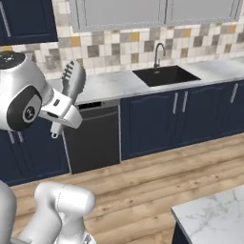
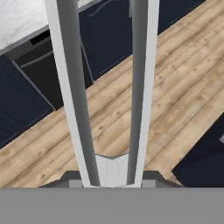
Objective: Take the tongs from the drawer on the left and place them on the dining counter next to the tray containing the kebab skewer.
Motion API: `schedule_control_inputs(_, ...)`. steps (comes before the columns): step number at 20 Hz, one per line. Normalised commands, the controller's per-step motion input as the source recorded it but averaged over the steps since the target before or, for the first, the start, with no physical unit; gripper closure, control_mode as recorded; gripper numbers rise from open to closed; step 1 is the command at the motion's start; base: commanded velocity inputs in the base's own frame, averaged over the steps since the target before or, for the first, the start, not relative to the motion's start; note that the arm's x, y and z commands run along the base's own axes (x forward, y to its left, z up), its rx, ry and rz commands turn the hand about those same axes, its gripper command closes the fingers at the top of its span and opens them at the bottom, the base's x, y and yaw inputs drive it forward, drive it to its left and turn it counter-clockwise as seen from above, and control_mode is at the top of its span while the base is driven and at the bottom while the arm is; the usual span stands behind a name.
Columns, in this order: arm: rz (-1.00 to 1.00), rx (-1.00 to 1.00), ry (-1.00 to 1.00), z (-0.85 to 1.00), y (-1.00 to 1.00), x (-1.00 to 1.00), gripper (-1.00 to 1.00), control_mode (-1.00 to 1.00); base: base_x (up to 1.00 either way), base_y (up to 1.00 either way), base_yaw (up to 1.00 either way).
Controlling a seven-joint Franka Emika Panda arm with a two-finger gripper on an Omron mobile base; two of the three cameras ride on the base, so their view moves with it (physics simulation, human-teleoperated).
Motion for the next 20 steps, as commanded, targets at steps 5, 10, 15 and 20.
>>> schedule_control_inputs(5, 0.00, 0.00, 0.00, 0.00, 0.00, 0.00, 1.00, 1.00, 0.45, 0.00, -0.40)
schedule_control_inputs(10, 0.00, 0.00, 0.00, 0.00, 0.00, 0.00, 1.00, 1.00, 0.67, 0.00, -0.30)
schedule_control_inputs(15, 0.00, 0.00, 0.00, 0.00, 0.00, 0.00, 1.00, 1.00, 0.92, 0.00, -0.22)
schedule_control_inputs(20, 0.00, 0.00, 0.00, 0.00, 0.00, 0.00, 1.00, 1.00, 0.64, 0.00, -0.31)
